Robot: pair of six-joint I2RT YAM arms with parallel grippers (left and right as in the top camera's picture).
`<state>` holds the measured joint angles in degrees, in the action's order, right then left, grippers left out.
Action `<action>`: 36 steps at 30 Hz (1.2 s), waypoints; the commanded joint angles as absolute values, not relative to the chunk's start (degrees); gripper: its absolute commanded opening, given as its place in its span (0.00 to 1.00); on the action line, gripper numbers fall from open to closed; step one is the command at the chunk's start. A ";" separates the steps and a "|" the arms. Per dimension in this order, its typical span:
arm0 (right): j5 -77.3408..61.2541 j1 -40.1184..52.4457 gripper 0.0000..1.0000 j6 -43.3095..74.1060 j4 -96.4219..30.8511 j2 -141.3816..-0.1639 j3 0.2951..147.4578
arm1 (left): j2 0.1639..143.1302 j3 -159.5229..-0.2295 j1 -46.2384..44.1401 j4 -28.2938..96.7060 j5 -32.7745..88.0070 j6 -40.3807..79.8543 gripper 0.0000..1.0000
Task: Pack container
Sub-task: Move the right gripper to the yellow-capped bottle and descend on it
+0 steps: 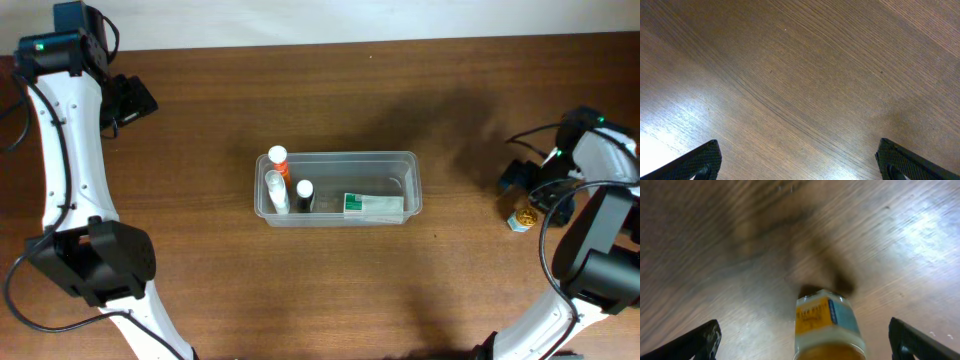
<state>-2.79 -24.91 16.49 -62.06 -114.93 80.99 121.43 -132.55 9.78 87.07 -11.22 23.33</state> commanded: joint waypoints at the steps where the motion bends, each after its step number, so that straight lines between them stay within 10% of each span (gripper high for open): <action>1: -2.09 -24.34 0.98 16.80 -59.22 -114.74 77.38 | 121.54 -133.27 9.91 87.09 -11.84 23.05 1.00; 20: -0.73 -24.34 0.73 16.78 -49.54 -114.74 70.28 | 121.54 -133.27 9.91 87.09 -11.84 23.05 0.99; 36: -0.40 -24.34 0.72 15.70 -40.64 -114.72 61.65 | 121.54 -133.27 9.91 87.09 -11.84 23.05 0.99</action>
<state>1.26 -24.43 16.29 -42.92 -108.99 65.80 121.43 -132.55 9.78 87.05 -11.22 23.33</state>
